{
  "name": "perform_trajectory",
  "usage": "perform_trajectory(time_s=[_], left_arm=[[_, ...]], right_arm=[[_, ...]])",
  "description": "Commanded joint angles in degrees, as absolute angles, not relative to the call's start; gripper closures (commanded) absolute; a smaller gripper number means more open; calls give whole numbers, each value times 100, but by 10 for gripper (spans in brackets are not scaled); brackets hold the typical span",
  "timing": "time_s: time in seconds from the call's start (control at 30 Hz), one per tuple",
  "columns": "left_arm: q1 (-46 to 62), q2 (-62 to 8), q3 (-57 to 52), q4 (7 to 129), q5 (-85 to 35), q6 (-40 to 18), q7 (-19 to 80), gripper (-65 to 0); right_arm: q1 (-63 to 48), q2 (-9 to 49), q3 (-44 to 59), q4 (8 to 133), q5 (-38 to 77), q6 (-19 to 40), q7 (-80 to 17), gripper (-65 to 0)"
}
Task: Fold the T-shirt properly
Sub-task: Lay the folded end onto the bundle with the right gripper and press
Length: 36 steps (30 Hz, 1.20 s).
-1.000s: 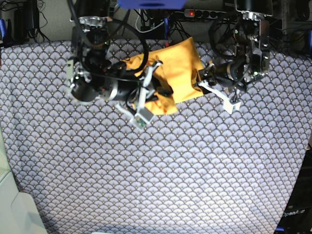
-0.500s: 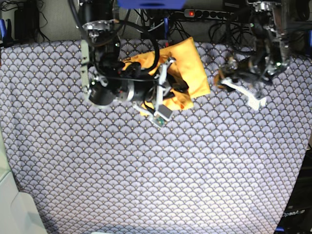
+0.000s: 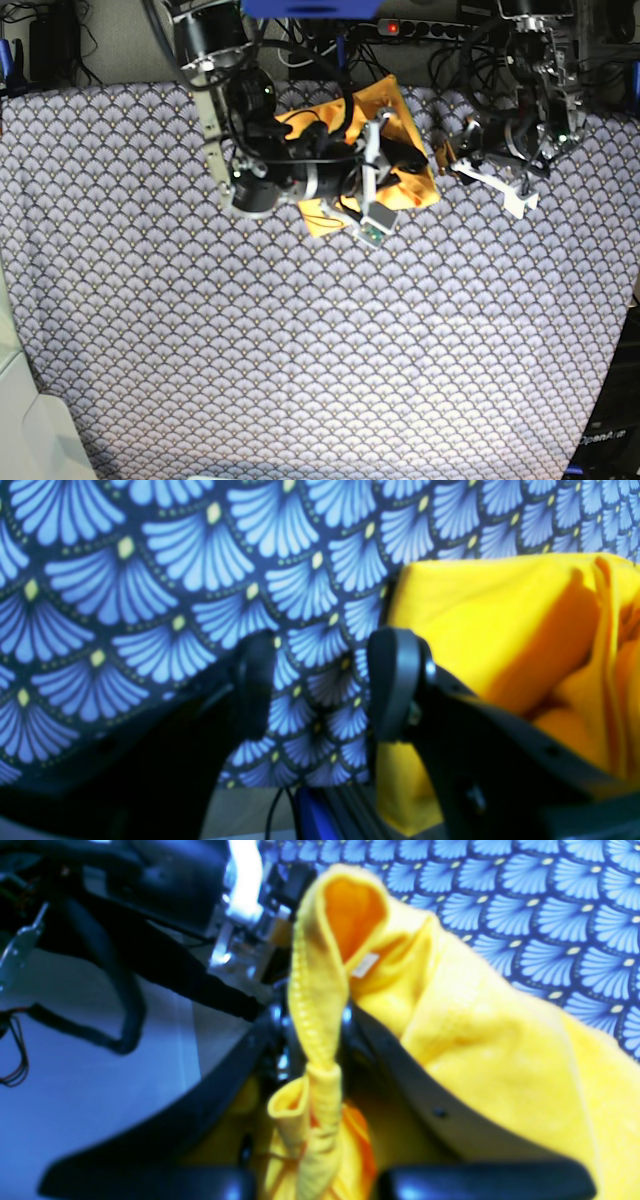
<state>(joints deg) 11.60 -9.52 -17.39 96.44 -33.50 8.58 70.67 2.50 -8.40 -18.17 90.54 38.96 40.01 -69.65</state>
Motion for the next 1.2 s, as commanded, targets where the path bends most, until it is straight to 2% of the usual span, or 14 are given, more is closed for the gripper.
perform_trajectory(time_s=[0.0,0.13,0.2,0.33,0.5,0.57,0.87,1.03,1.17], left_arm=[[1174,-1033,-1763,9710,-3292,875,7125,-303],[1297,-1121,-1780,9710,-3266,875,7134,-303],[1385,-1244,-1780,9719,-3310,875,7134,-303],[1569,-1305,-1842,10009,-3248,875,7240,-303],[1798,-1437,-2484,10554,-3301,848,7714,-303],[1807,-1464,-2703,10730,-3301,840,7934,-303],[2149,-1684,-3266,11064,-3310,831,8000,-303],[2255,-1692,-3538,11011,-3257,831,8000,-303],[2264,-1780,-3530,10993,-3284,822,8000,-303]], right_arm=[[338,-900,-1833,9121,4048,4000,-6782,0],[400,-900,-1815,9095,4048,4000,-6738,0],[453,-900,-1833,9086,4048,4000,-6747,-24],[470,-900,-1798,9086,4048,4000,-6782,-157],[470,-900,-1815,9086,4048,4000,-6782,-344],[462,-900,-1815,9103,4075,4000,-6791,-383],[602,-900,-2141,9165,4084,4000,-7002,-388],[602,-752,-2158,9798,4084,4000,-7029,-385],[752,-444,-2123,10237,4084,4000,-7029,-338]])
